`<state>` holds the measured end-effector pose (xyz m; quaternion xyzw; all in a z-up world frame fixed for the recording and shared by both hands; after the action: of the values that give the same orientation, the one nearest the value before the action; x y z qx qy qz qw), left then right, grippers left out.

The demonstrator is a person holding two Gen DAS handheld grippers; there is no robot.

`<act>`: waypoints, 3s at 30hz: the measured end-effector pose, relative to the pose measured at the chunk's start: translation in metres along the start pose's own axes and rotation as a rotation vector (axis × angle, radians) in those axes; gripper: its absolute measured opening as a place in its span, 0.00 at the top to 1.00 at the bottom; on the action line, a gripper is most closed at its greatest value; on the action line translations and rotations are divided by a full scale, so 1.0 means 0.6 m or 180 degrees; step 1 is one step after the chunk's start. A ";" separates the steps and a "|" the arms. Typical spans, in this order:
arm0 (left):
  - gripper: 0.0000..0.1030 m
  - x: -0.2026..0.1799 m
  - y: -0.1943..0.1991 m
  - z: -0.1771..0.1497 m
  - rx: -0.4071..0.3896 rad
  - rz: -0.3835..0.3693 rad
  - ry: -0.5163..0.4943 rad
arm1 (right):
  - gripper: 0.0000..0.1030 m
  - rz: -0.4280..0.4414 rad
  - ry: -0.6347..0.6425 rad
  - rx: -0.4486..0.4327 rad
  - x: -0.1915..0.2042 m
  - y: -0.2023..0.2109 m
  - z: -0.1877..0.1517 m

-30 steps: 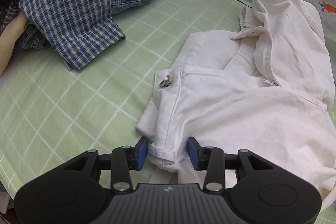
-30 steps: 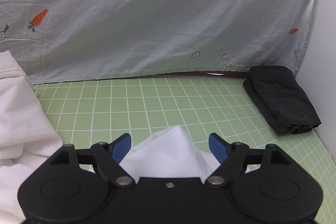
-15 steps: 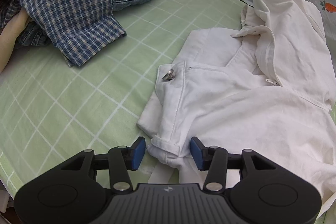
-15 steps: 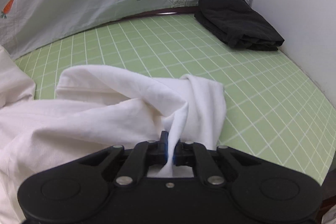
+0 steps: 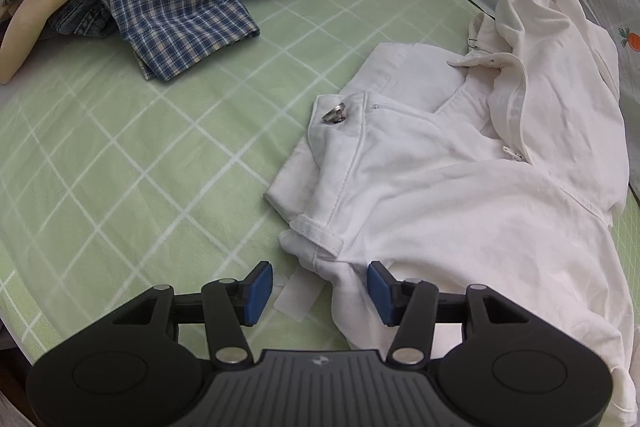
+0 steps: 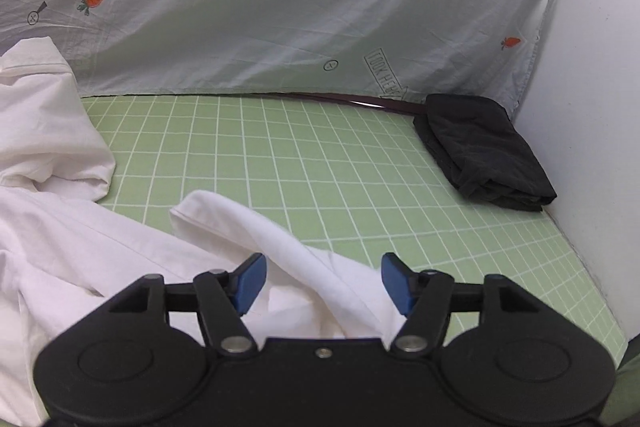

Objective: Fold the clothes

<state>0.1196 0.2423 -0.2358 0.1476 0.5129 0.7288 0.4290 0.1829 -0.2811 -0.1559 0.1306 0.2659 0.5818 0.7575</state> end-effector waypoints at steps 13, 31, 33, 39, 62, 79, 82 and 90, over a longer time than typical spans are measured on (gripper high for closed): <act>0.39 -0.029 -0.004 -0.012 0.0004 -0.0146 0.0011 | 0.29 0.0442 0.0332 0.0490 0.066 -0.138 -0.008; 0.92 0.067 0.015 0.116 -0.0723 0.0251 0.0595 | 0.94 -0.0357 -0.0474 -0.0296 -0.082 -0.101 0.097; 0.92 0.078 0.023 0.130 -0.0828 0.0331 0.0545 | 0.94 -0.0464 -0.0653 -0.0502 -0.111 -0.069 0.114; 0.92 0.078 0.004 0.110 -0.0741 0.0568 0.0205 | 0.94 -0.0732 -0.0708 -0.0253 -0.155 -0.044 0.051; 0.65 0.040 0.069 0.023 -0.0739 0.0482 -0.0004 | 0.63 -0.0570 -0.1715 0.0730 -0.241 -0.023 -0.163; 0.58 -0.213 0.146 -0.159 -0.0759 0.0102 -0.0697 | 0.94 -0.0040 -0.1977 0.0606 -0.384 -0.039 -0.171; 0.58 -0.240 0.157 -0.183 -0.0789 0.0099 -0.0815 | 0.95 -0.0109 -0.1596 0.0332 -0.400 0.007 -0.164; 0.57 -0.275 0.140 -0.238 -0.0585 0.0083 -0.0981 | 0.92 -0.0109 -0.1207 0.0970 -0.412 0.018 -0.266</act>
<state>0.0832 0.0167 -0.1865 0.2243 0.3703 0.7469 0.5047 0.0405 -0.5311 -0.2202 0.3458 0.2058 0.4871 0.7752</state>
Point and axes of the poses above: each gripper's, at about its wrist camera, not at the fingertips, and y roughly against the way its jaws point, x to its left, z to its top, the point moved 5 cm from there along -y, roughly the way its jaws point, and after that the axes turned 9 degrees about -x, right-handed, at the moved point
